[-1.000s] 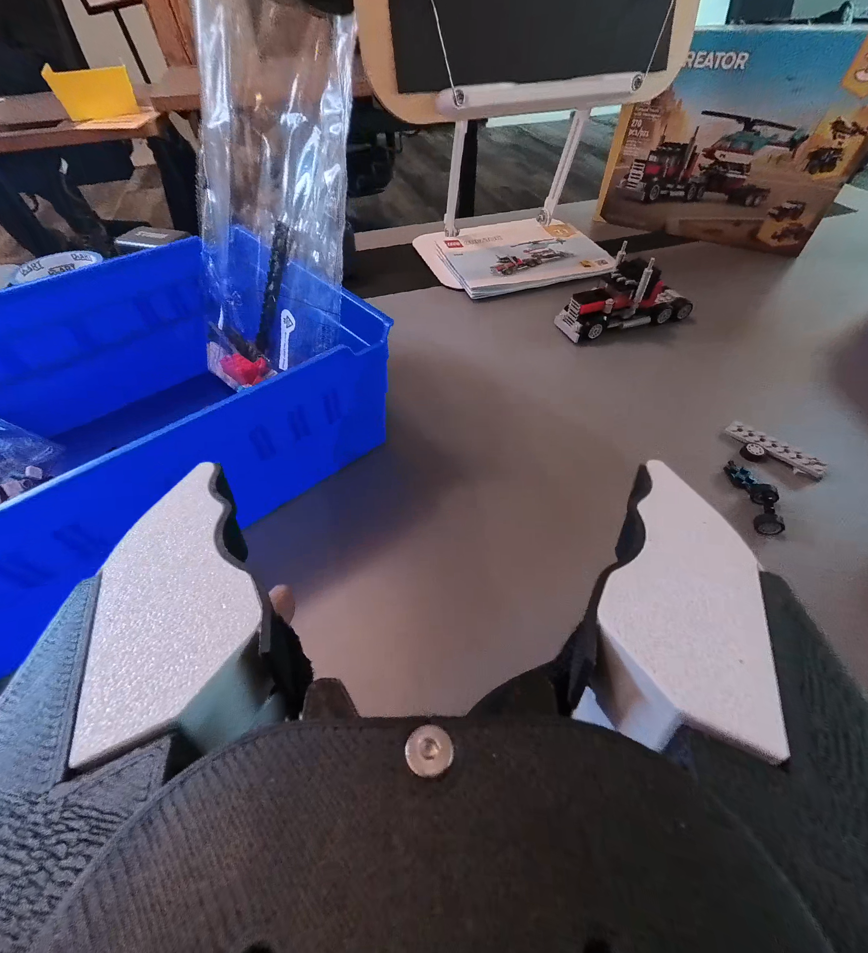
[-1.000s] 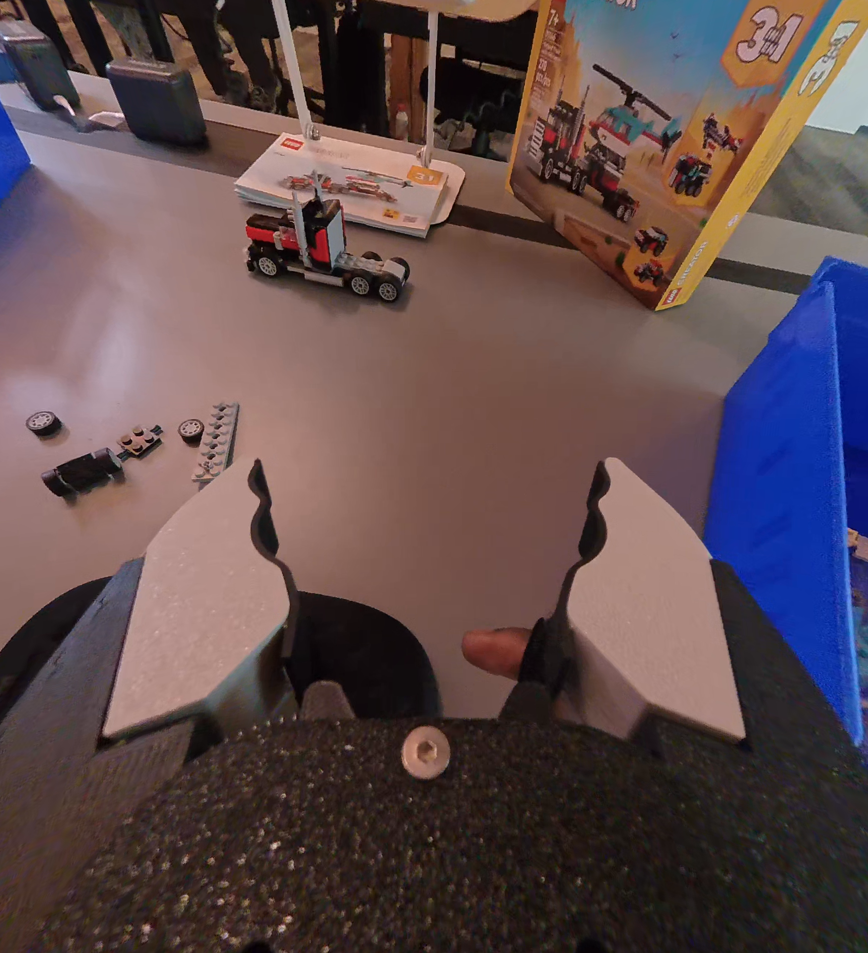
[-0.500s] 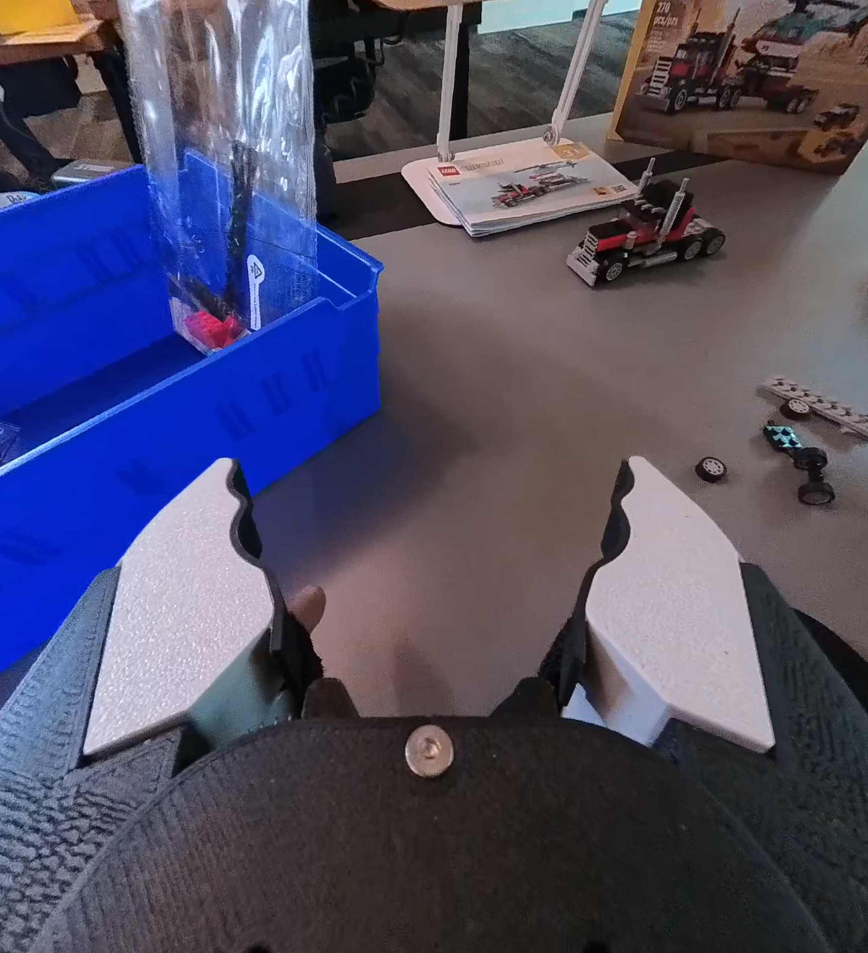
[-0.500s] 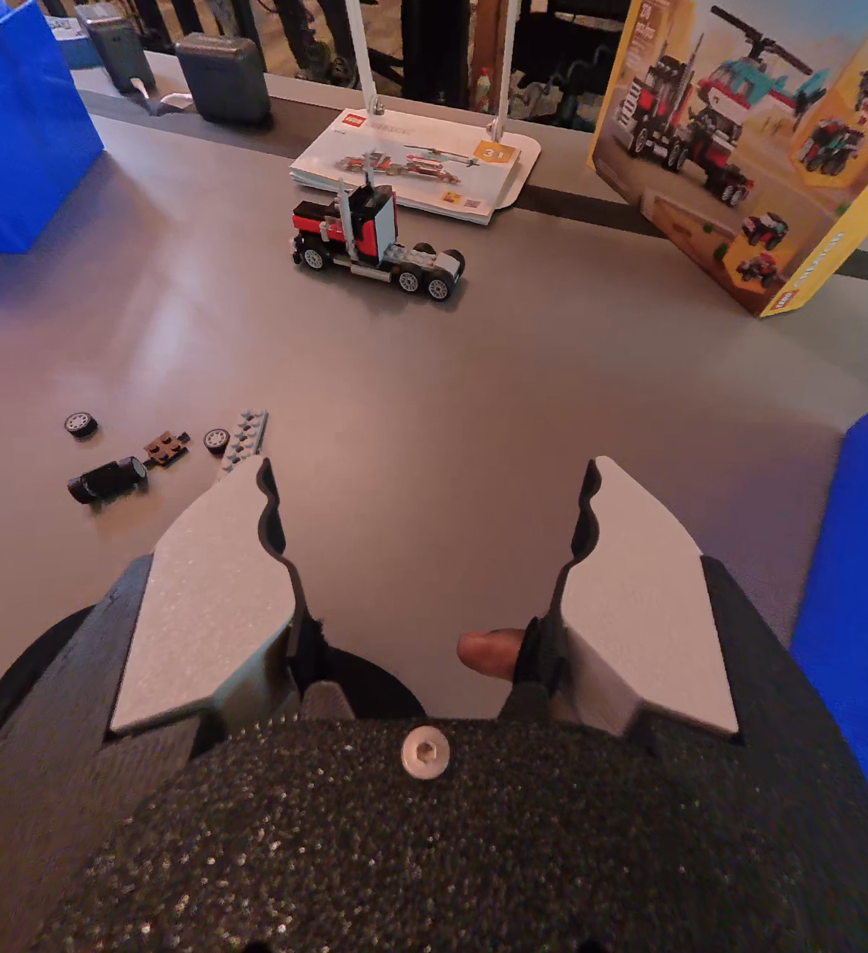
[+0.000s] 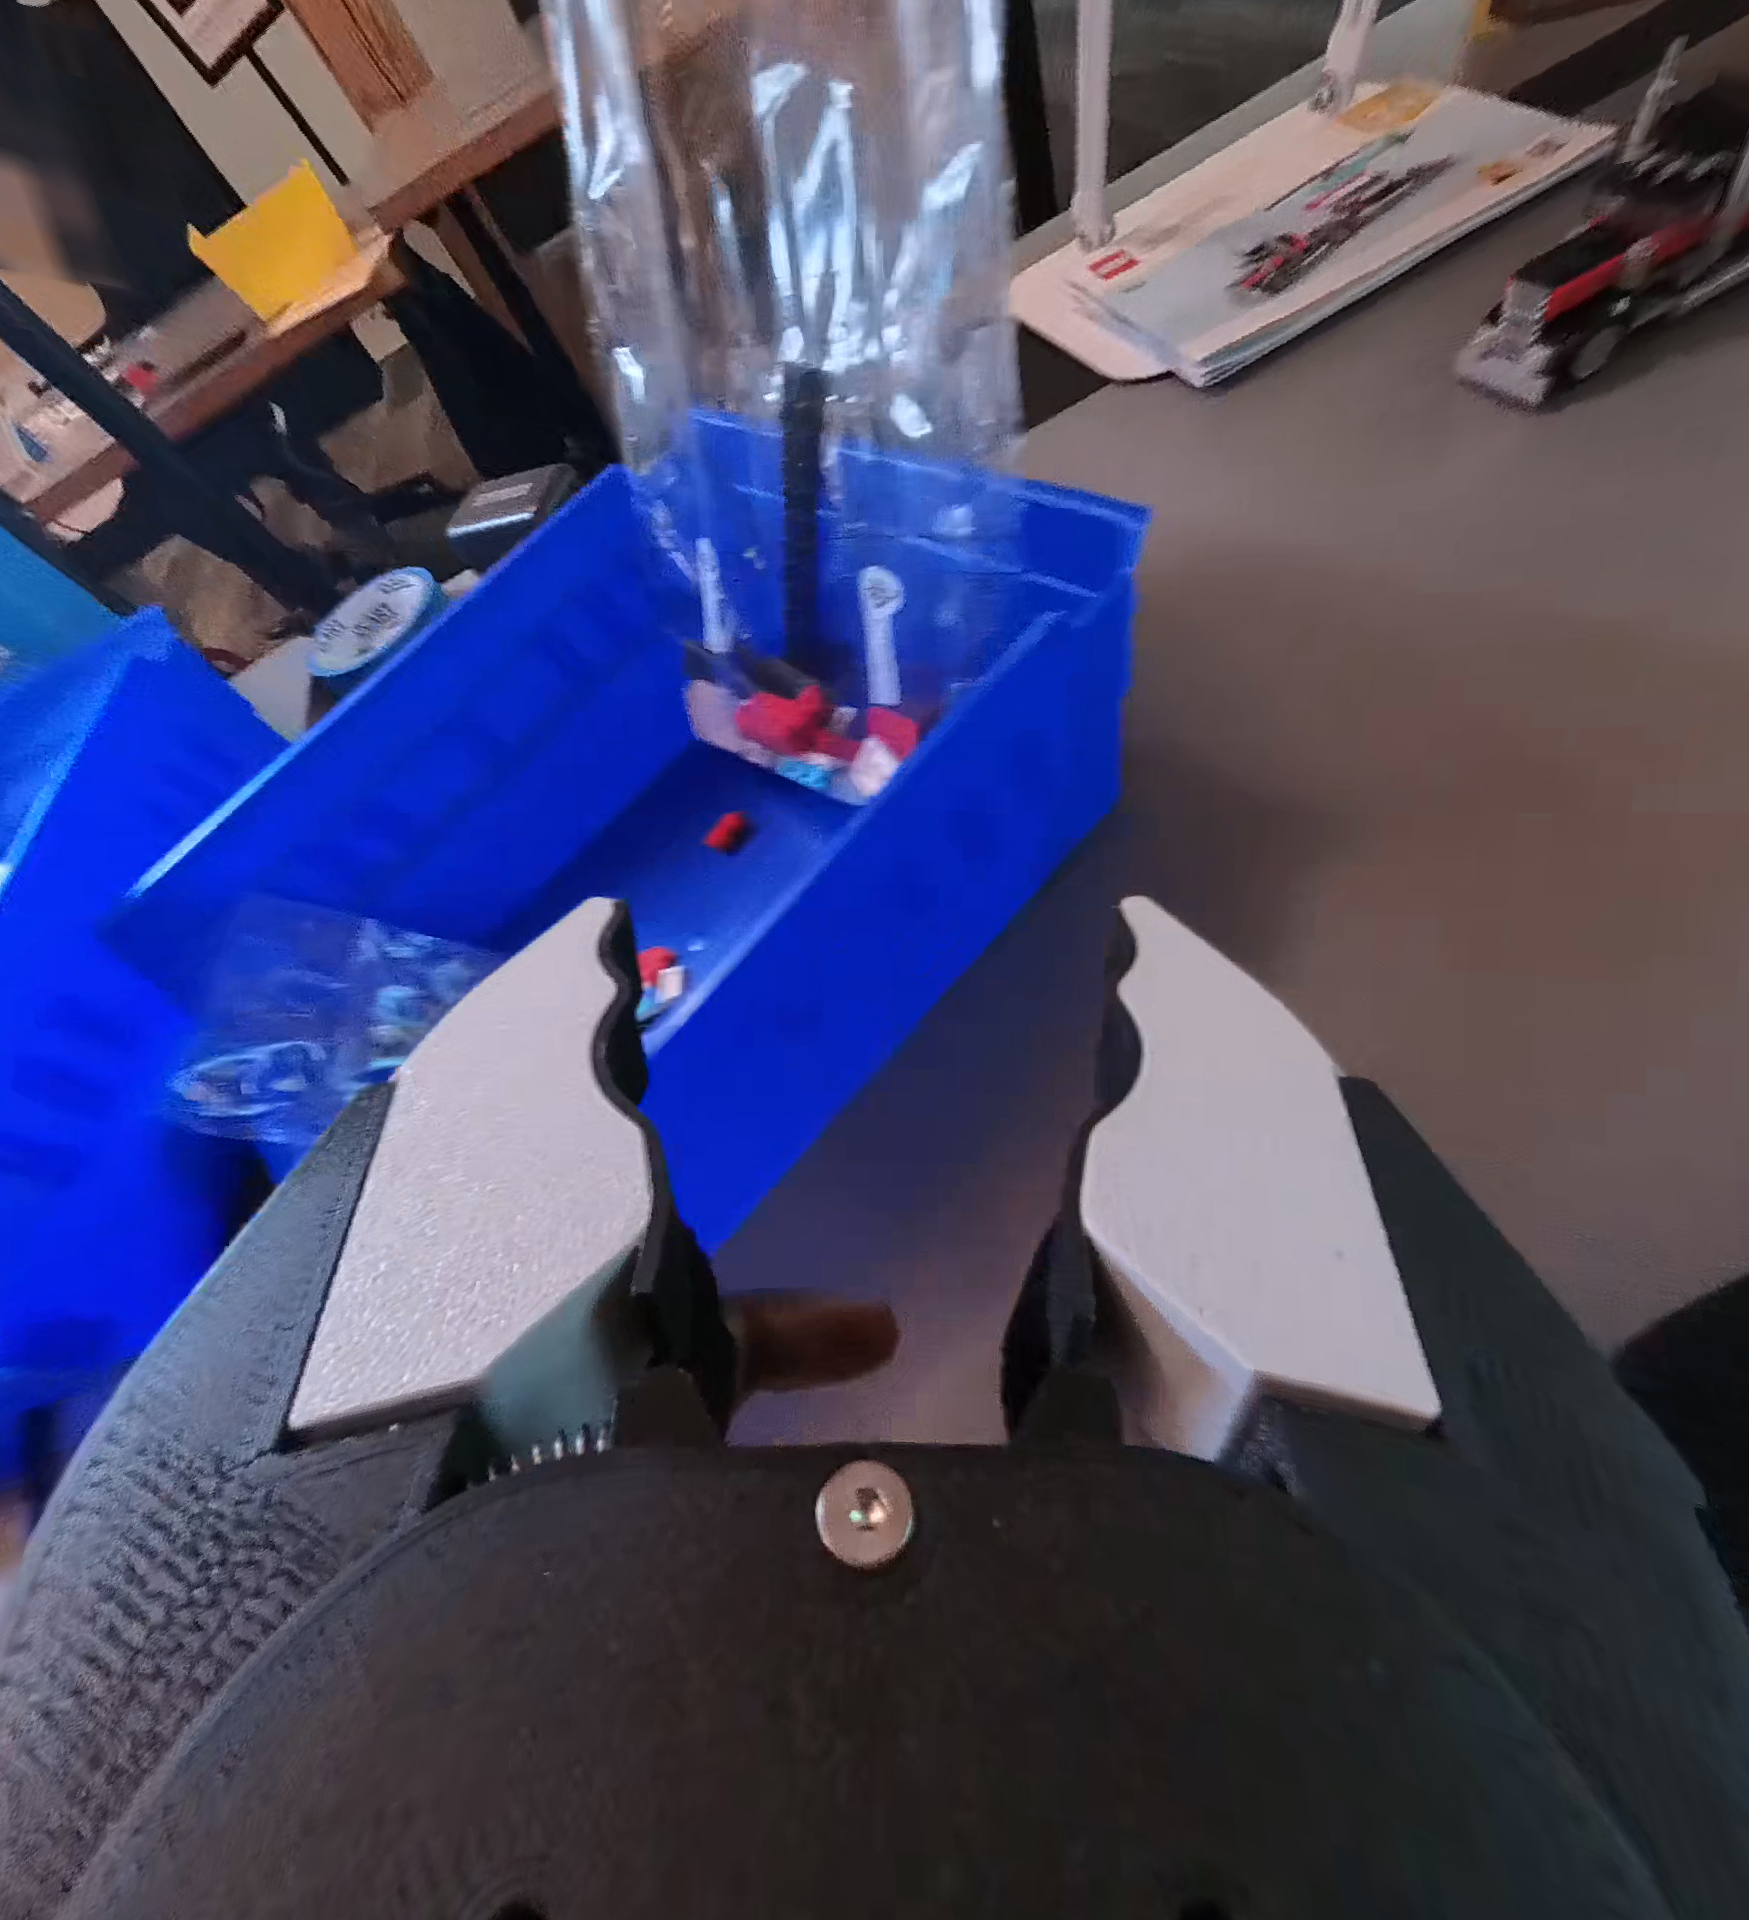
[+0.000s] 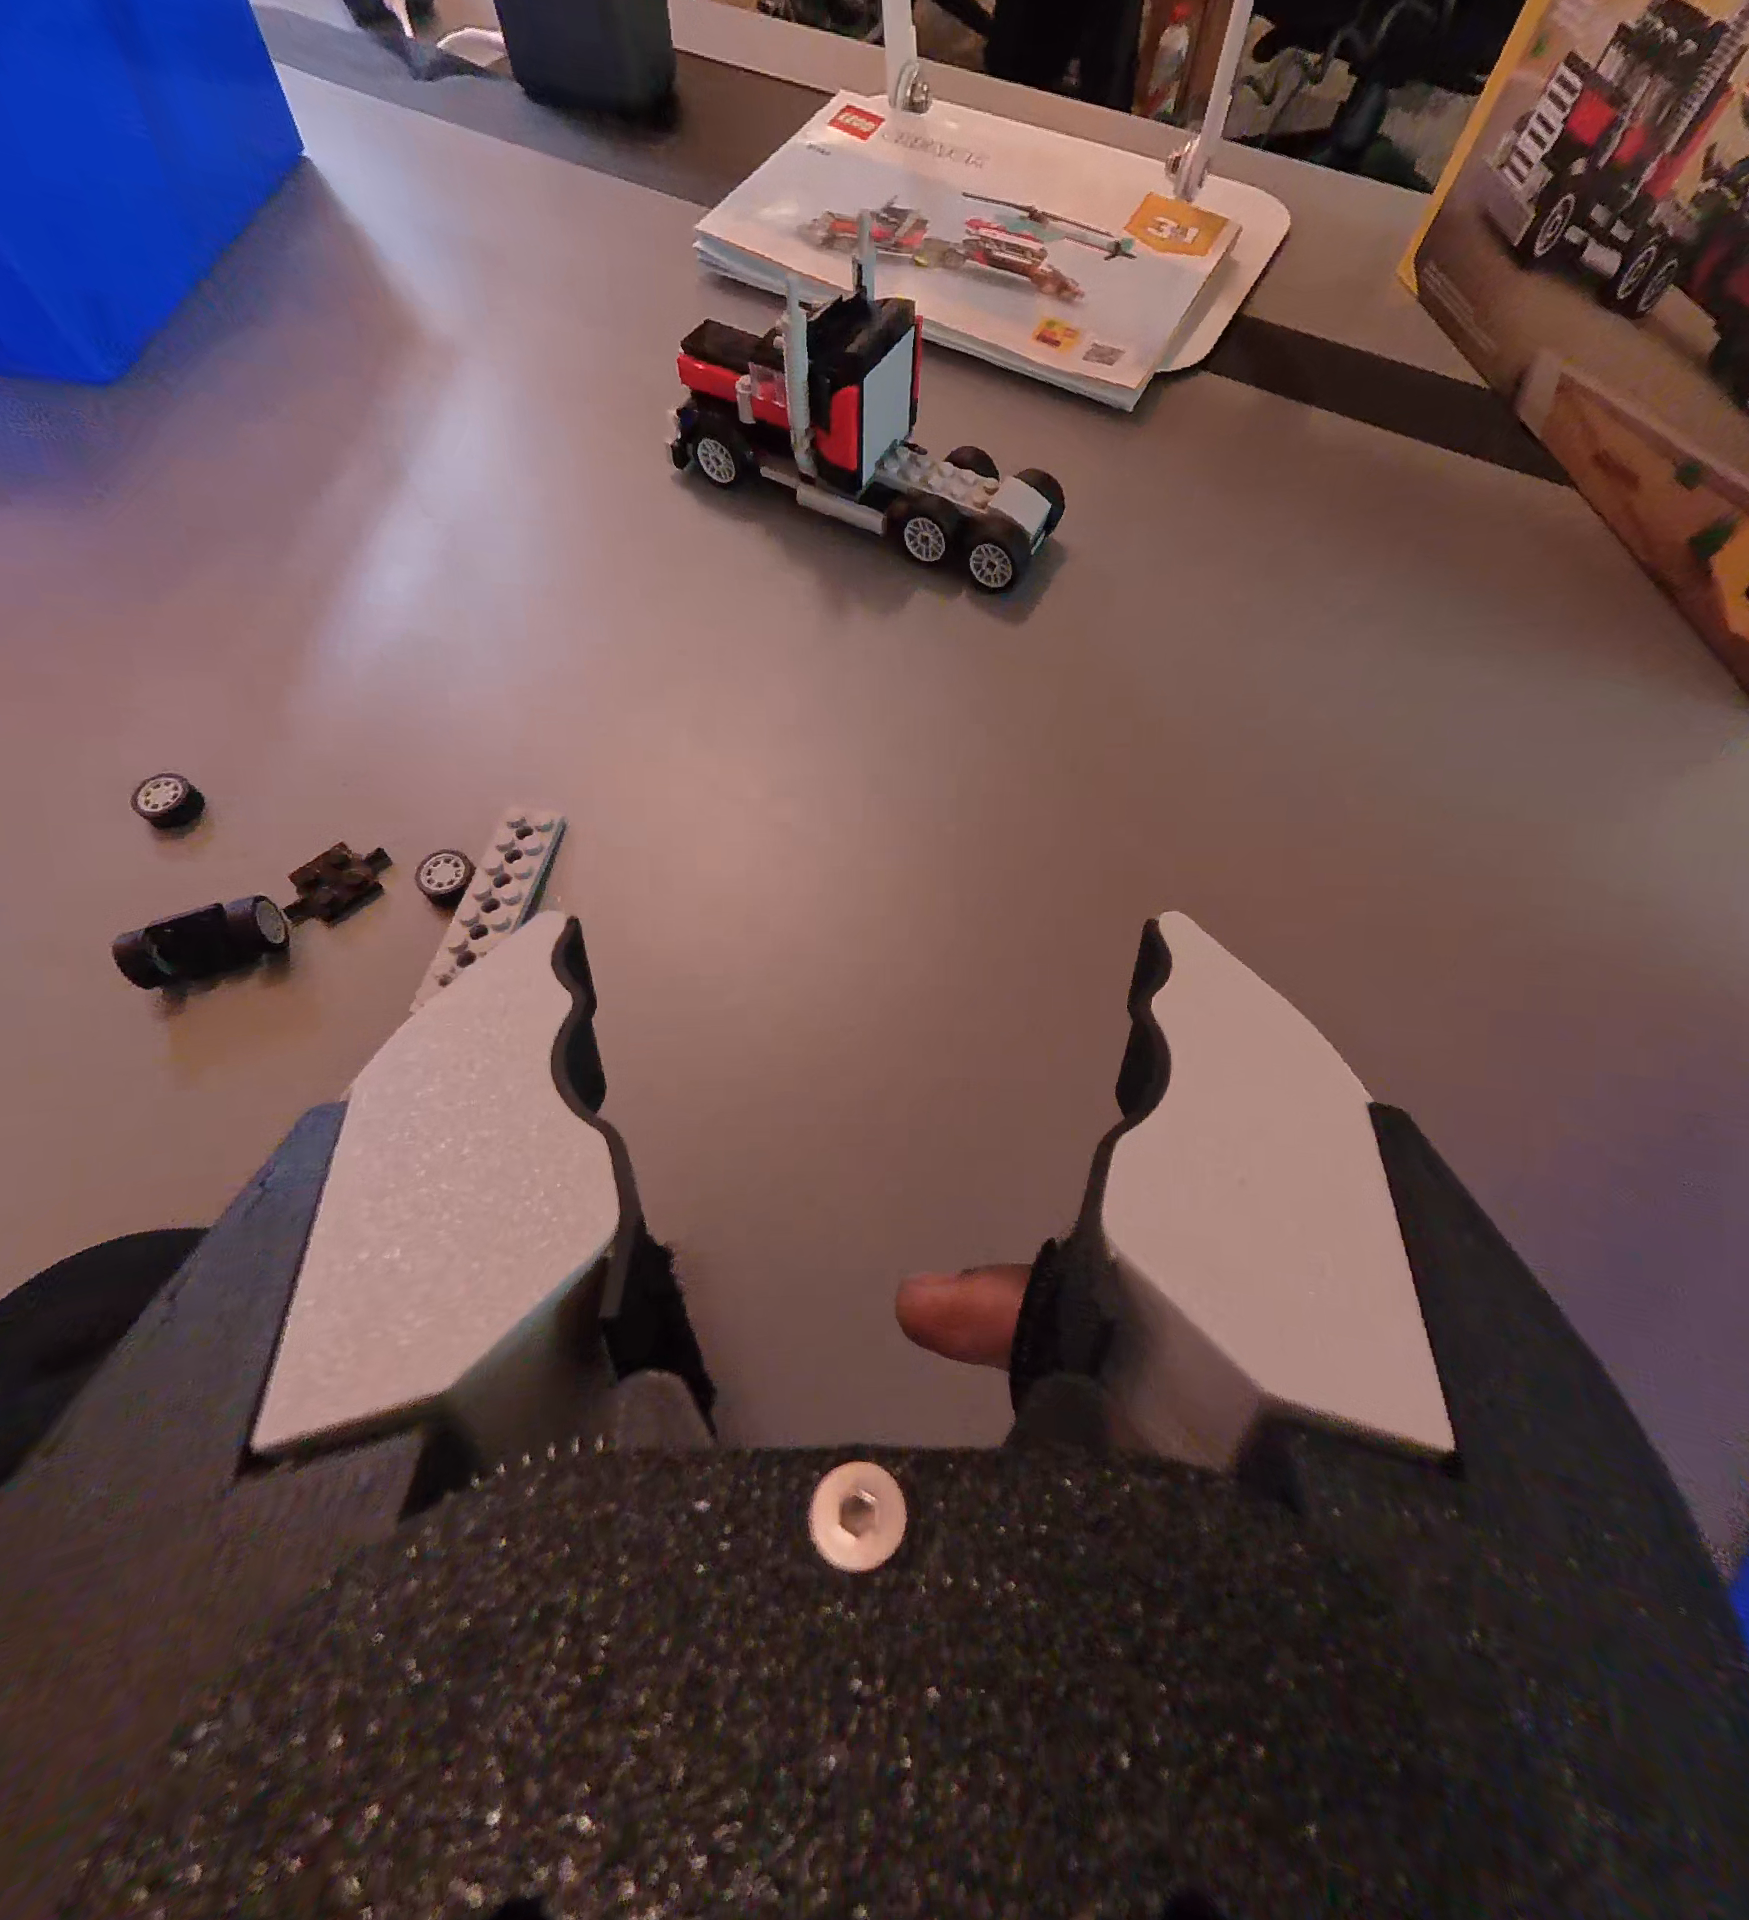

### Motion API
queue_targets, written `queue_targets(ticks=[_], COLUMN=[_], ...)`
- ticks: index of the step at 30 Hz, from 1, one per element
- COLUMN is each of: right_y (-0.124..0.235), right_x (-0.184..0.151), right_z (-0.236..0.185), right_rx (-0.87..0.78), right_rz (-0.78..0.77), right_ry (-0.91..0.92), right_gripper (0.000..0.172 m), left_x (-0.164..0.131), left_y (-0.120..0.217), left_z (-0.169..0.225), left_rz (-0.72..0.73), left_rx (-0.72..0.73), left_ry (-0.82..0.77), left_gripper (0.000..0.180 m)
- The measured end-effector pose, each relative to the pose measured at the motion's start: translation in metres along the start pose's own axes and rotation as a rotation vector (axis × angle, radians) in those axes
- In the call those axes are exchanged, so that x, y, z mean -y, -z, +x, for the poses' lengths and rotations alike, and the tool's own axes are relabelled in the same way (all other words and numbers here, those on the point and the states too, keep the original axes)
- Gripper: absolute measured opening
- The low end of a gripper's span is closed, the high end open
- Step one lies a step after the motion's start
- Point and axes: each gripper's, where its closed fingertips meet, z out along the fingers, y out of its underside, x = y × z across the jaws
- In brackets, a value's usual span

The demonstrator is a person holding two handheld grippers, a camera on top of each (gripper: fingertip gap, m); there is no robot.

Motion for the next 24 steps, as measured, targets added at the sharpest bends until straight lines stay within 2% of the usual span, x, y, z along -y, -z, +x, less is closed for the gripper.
queue_targets(ticks=[4, 7, 10, 13, 15, 24], right_y=[-0.004, -0.004, -0.003, -0.002, -0.002, -0.002], right_x=[0.001, 0.0, 0.0, 0.001, 0.002, 0.004], right_z=[-0.004, -0.005, -0.004, -0.005, -0.005, -0.009], right_rx=[0.027, 0.033, 0.033, 0.035, 0.033, 0.043], right_rz=[-0.001, -0.003, -0.003, 0.001, 0.001, 0.006], right_ry=[0.012, 0.017, 0.021, 0.022, 0.028, 0.047], right_gripper=[0.097, 0.095, 0.093, 0.092, 0.091, 0.088], left_x=[-0.025, -0.055, -0.068, -0.075, -0.079, -0.074], left_y=[-0.002, -0.004, -0.005, -0.003, 0.002, 0.016], left_z=[-0.048, -0.068, -0.08, -0.079, -0.074, -0.045], left_rz=[-0.127, -0.277, -0.295, -0.29, -0.308, -0.319], left_rx=[-0.038, -0.141, -0.201, -0.263, -0.3, -0.259], left_ry=[-0.122, -0.161, -0.182, -0.173, -0.158, -0.12], left_gripper=[0.063, 0.055, 0.044, 0.033, 0.016, 0.011])
